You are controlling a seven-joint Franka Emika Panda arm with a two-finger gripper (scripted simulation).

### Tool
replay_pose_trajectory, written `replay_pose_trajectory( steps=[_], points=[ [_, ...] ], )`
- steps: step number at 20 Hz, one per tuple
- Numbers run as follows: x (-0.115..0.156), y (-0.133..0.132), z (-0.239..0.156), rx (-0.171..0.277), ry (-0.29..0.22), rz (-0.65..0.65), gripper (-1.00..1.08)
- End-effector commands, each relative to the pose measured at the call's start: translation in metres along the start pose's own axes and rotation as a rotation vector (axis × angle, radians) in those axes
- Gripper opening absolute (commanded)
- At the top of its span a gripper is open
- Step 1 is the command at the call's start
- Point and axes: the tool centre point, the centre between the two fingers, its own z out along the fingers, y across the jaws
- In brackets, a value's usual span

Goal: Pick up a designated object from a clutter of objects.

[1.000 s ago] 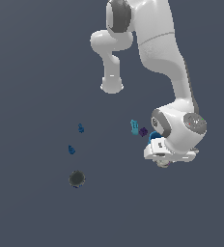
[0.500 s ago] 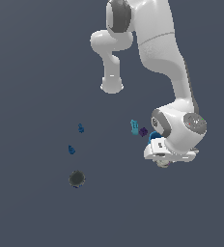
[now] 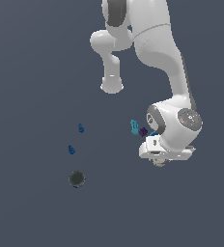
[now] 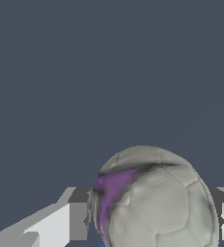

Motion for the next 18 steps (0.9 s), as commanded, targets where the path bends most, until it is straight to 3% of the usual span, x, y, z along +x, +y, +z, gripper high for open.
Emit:
replay_pose_trajectory(
  steps=[1,18],
  points=[
    [0.003,0.015,-0.013,0.001,0.002,0.001,-1.0],
    [0.026,0.179,-0.145,0.002,0.002,0.001,-1.0]
  ],
)
